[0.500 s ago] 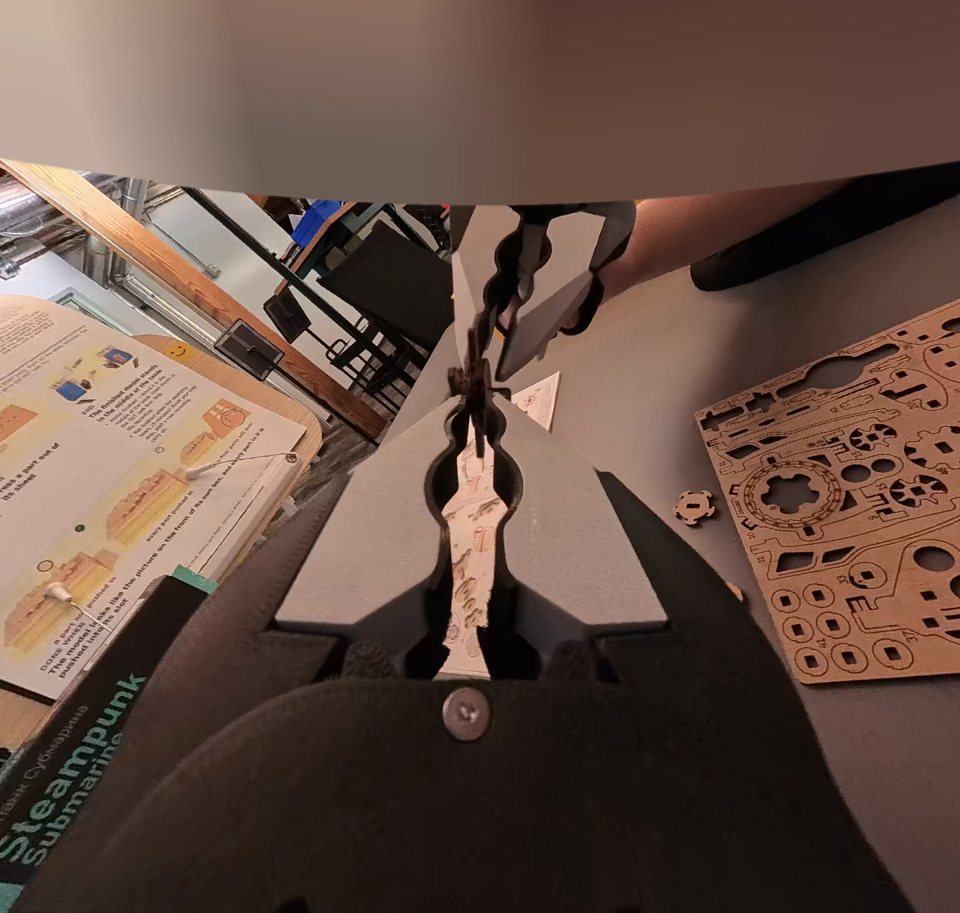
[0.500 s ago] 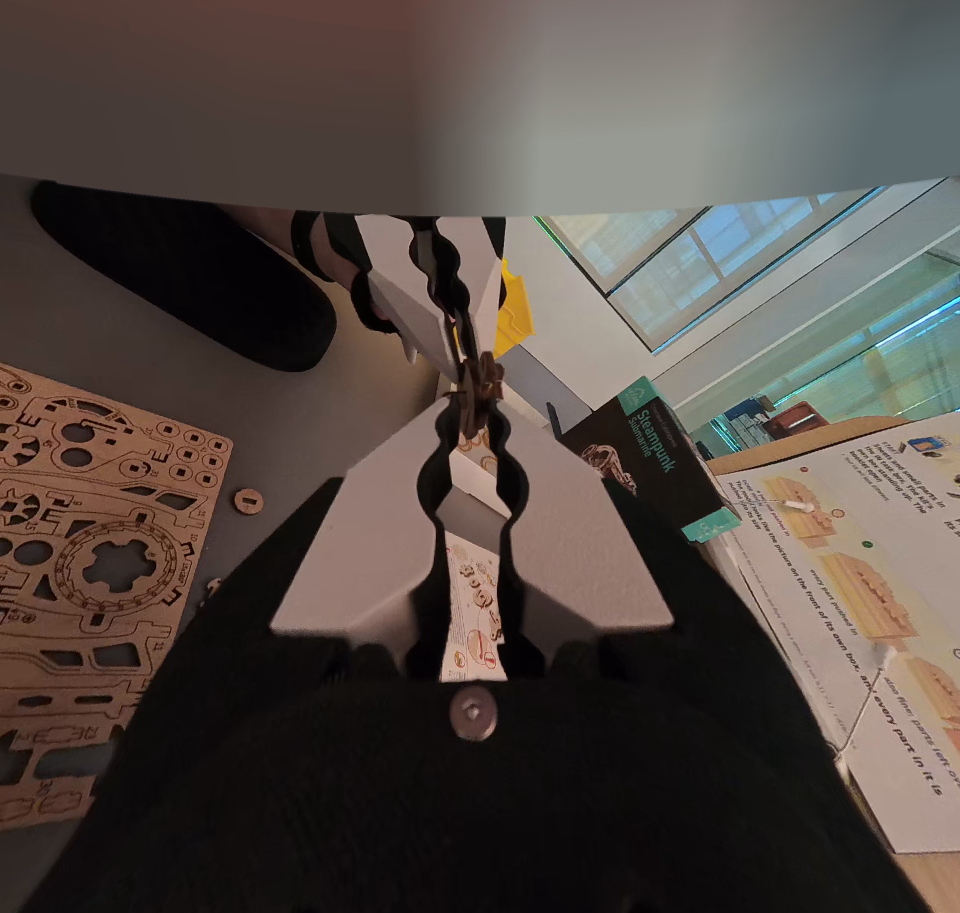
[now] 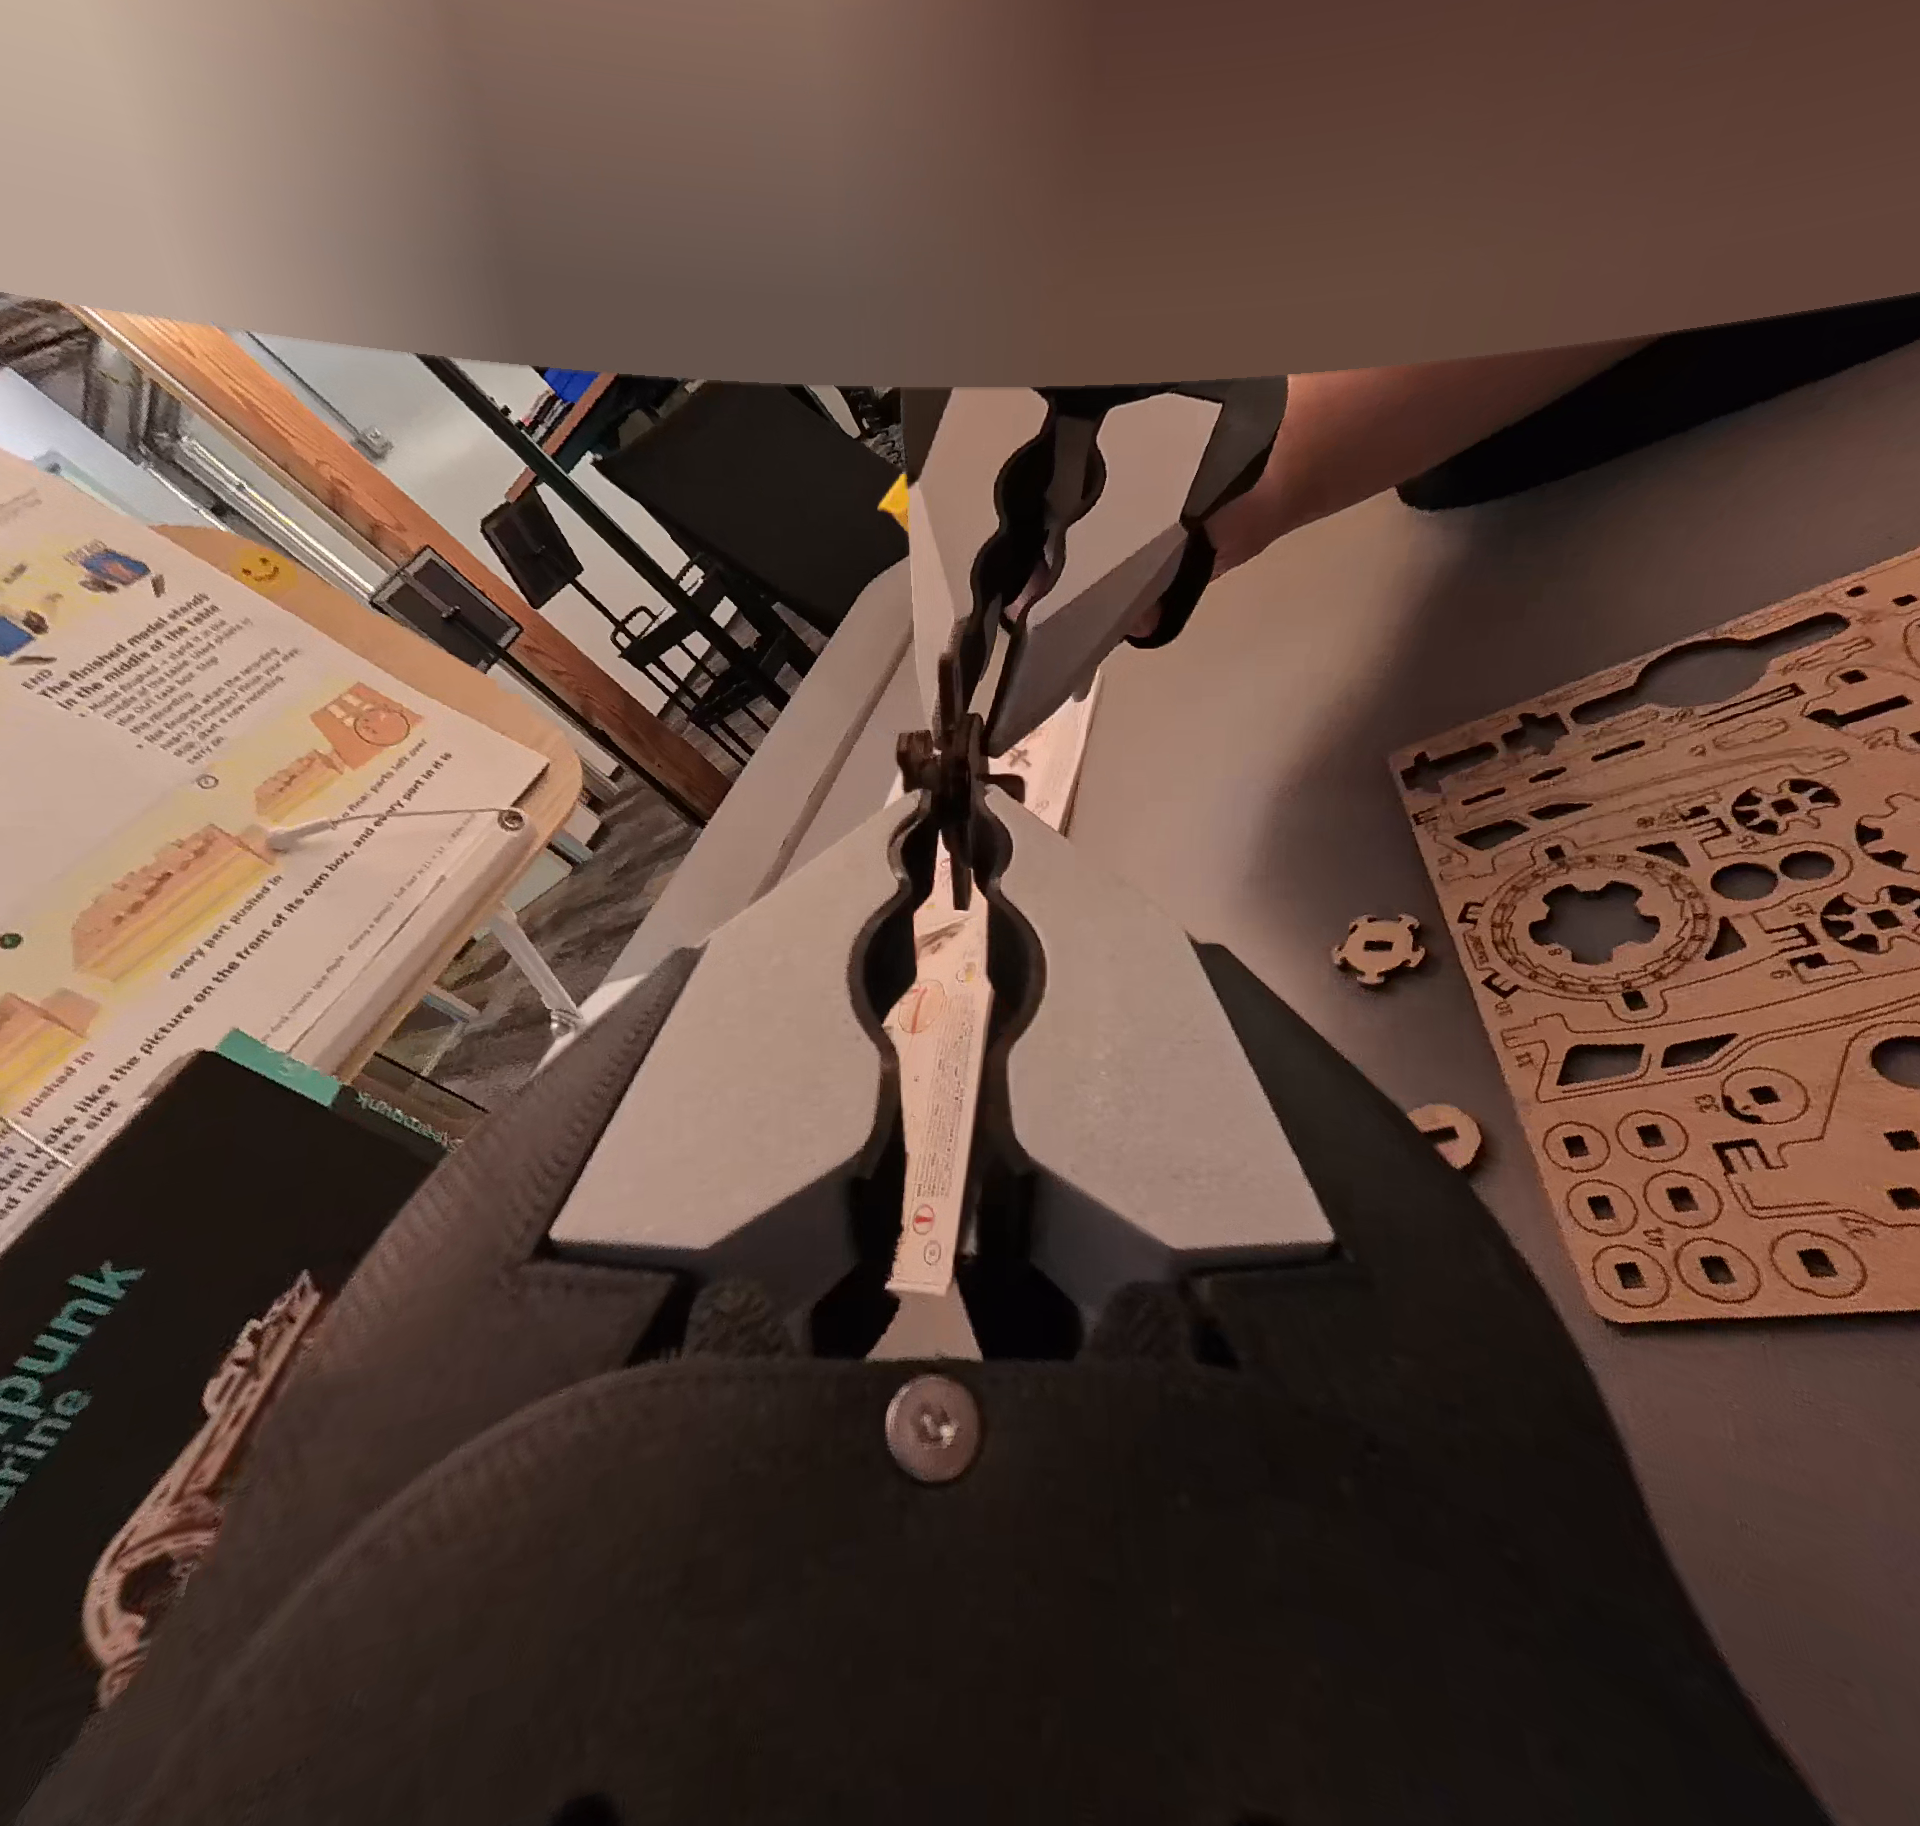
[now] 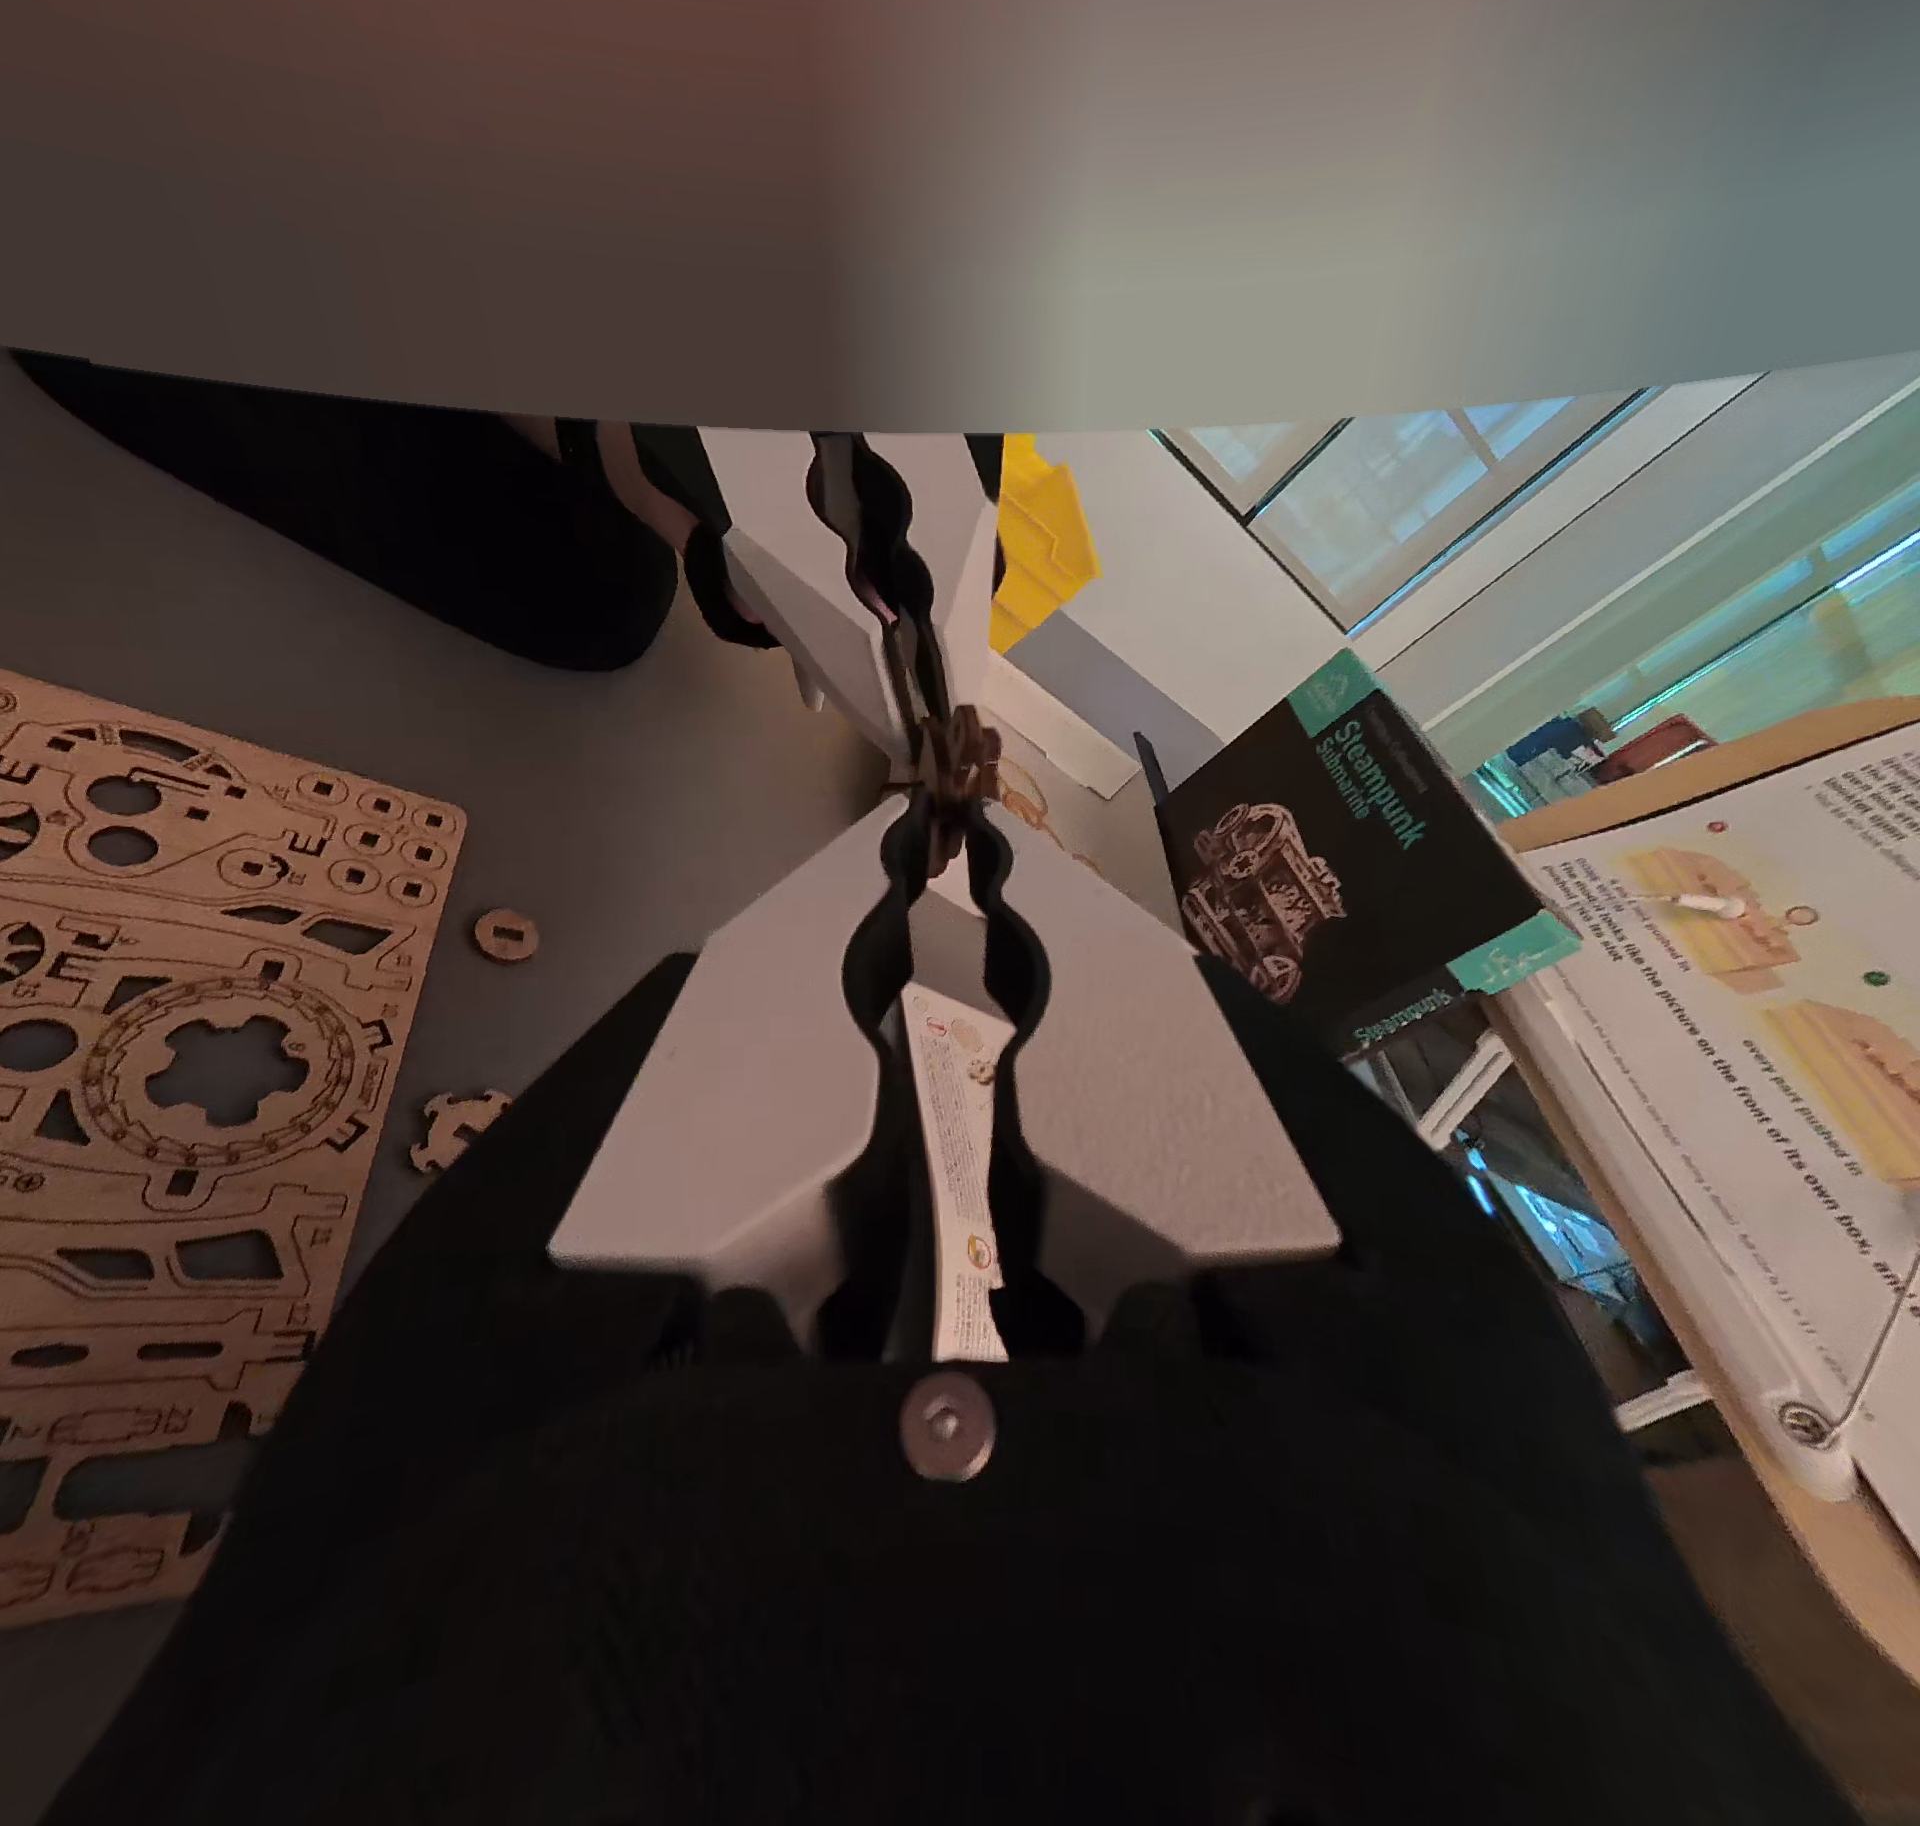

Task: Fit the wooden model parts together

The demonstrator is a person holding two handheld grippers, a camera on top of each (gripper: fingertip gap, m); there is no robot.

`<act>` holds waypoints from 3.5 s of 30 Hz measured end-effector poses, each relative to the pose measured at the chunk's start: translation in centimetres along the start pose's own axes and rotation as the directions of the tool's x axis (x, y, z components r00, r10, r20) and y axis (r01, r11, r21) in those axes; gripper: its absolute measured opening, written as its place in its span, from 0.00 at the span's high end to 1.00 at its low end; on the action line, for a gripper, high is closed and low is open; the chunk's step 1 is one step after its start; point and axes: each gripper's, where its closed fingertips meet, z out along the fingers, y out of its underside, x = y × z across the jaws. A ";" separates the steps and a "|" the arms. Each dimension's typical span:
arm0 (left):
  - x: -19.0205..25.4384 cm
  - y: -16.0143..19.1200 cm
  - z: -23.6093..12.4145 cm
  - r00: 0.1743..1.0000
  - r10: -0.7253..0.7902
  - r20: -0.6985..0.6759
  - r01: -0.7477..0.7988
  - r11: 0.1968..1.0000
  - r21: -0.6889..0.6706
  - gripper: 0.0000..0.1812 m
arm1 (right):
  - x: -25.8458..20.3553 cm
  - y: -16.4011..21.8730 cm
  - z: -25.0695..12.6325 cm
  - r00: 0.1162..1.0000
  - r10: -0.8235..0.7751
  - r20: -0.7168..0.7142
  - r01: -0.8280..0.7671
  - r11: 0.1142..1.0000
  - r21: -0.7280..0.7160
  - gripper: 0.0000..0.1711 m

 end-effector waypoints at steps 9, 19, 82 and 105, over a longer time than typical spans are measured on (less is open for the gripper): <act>0.4 1.4 0.2 0.999 -0.032 -0.020 0.032 0.999 -0.010 0.98 | -0.4 1.3 0.4 0.999 0.051 0.012 -0.051 0.999 -0.007 0.97; 0.4 1.6 0.2 0.999 -0.040 -0.024 0.039 0.999 -0.012 0.98 | -0.4 1.6 0.5 0.998 0.064 0.008 -0.064 0.998 -0.003 0.97; 1.6 1.1 0.3 0.996 -0.042 -0.074 0.044 0.999 0.022 0.90 | -1.5 3.2 1.8 0.981 0.178 0.082 -0.164 0.975 -0.150 0.92; 2.0 3.2 0.5 0.976 -0.159 -0.151 0.147 0.985 -0.086 0.90 | -3.0 4.3 2.3 0.960 0.246 0.137 -0.212 0.952 -0.222 0.92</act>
